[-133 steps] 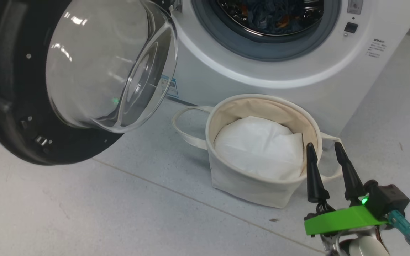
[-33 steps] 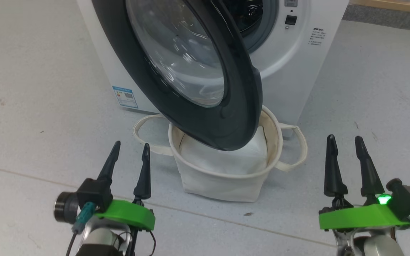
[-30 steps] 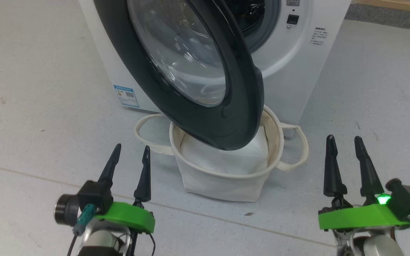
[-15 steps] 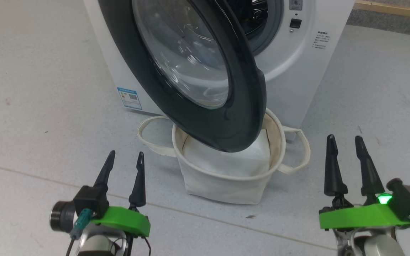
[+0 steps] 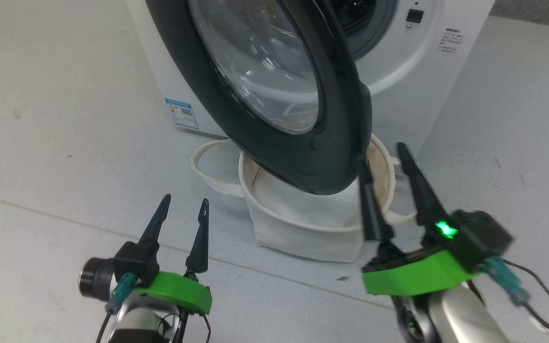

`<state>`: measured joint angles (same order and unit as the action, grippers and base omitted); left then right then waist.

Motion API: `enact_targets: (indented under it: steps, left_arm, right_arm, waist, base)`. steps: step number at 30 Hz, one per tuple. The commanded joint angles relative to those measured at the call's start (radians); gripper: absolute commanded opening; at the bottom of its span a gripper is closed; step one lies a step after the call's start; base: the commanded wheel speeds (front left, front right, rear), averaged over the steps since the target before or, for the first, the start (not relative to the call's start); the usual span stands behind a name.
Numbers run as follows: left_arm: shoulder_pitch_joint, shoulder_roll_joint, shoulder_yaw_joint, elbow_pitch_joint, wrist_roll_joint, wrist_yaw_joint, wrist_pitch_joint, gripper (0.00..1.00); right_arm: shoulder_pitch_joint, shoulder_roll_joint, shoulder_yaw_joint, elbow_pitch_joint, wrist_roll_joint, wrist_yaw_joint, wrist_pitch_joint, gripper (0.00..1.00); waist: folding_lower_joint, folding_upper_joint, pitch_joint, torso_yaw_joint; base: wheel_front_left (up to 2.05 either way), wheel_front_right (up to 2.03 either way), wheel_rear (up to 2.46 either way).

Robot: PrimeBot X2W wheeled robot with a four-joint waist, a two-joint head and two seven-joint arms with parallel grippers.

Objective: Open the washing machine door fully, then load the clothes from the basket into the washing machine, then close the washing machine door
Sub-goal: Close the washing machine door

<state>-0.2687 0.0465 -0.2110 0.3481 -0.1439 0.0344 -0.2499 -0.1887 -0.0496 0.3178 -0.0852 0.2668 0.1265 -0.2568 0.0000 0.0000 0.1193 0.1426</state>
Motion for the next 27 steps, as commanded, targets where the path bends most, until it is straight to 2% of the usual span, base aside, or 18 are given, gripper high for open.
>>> enact_targets:
  steps: [1, 4, 5, 6, 10, 19, 27]
  left_arm:
    - [-0.051, 0.004, 0.019, -0.026, -0.009, 0.002, -0.012, 1.0]
    - [-0.061, 0.004, 0.005, -0.025, -0.015, 0.005, -0.012, 1.0]
    - [-0.065, 0.004, -0.001, -0.028, -0.018, 0.005, -0.012, 1.0]
    - [-0.069, 0.004, -0.007, -0.029, -0.019, 0.006, -0.012, 1.0]
    - [-0.085, 0.004, -0.019, -0.035, -0.029, 0.014, -0.012, 1.0]
    - [-0.112, 0.004, -0.068, -0.046, -0.075, 0.033, -0.012, 1.0]
    - [-0.124, 0.004, -0.088, -0.054, -0.088, 0.051, -0.012, 1.0]
  right_arm:
    - [-0.064, -0.001, 0.062, 0.002, -0.04, 0.004, -0.005, 1.0]
    - [-0.099, -0.001, 0.104, 0.043, -0.059, 0.004, -0.005, 1.0]
    - [-0.115, -0.001, 0.12, 0.067, -0.068, 0.004, -0.005, 0.87]
    - [-0.131, -0.001, 0.134, 0.089, -0.074, 0.004, -0.005, 0.0]
    - [-0.191, -0.001, 0.146, 0.207, -0.108, 0.004, -0.005, 0.0]
    - [-0.314, -0.001, 0.054, 0.411, -0.168, 0.004, -0.005, 0.0]
    - [-0.366, -0.001, -0.062, 0.464, -0.191, 0.004, -0.005, 0.0]
  waist:
    - [0.0, 0.0, 0.018, 0.016]
    - [0.0, 0.0, 0.033, 0.028]
    - [0.0, 0.0, 0.04, 0.034]
    - [0.0, 0.0, 0.047, 0.041]
    - [0.0, 0.0, 0.078, 0.071]
    - [0.0, 0.0, 0.133, 0.129]
    - [0.0, 0.0, 0.16, 0.148]
  base:
    - [0.0, 0.0, 0.0]
    - [0.0, 0.0, 0.0]
    - [0.0, 0.0, 0.0]
    - [0.0, 0.0, 0.0]
    - [0.0, 0.0, 0.0]
    - [0.0, 0.0, 0.0]
    - [0.0, 0.0, 0.0]
